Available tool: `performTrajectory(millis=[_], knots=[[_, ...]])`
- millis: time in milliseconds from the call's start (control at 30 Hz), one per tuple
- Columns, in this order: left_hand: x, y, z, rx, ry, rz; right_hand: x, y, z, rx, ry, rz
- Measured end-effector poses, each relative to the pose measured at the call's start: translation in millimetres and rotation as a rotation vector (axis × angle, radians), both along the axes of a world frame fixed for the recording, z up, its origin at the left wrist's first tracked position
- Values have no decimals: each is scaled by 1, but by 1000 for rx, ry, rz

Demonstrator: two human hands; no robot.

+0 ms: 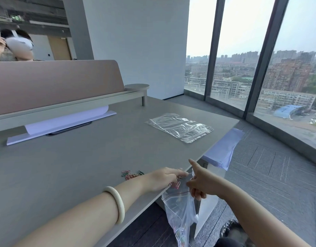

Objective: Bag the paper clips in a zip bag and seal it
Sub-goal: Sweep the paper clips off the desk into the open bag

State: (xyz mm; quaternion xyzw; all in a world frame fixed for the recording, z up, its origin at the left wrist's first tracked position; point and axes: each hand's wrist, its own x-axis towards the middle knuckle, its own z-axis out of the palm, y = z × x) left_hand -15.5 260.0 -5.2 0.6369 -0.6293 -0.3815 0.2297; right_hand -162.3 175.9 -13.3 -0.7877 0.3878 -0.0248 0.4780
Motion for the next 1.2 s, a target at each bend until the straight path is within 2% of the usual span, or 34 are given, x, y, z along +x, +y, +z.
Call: performTrajectory(millis=[133, 300, 433, 533, 600, 800, 967, 1200], knots=[[0, 2, 13, -31, 101, 77, -2, 0, 1, 0, -4, -9], [26, 9, 35, -97, 115, 228, -2, 1, 1, -1, 3, -10], [55, 25, 40, -127, -49, 459, 0, 5, 2, 5, -2, 1], [69, 47, 26, -7, -238, 580, 0, 7, 3, -15, -4, 14], [64, 58, 15, 101, -255, 606, 0, 9, 3, -28, -5, 22], [21, 59, -1, 58, -169, 727, 1, 15, 7, -23, -4, 27], [2, 45, -5, -30, -72, 683, 1, 17, 9, -17, -8, 37], [-21, 19, -2, -47, 235, 593, -2, 13, 9, -22, 1, 43]])
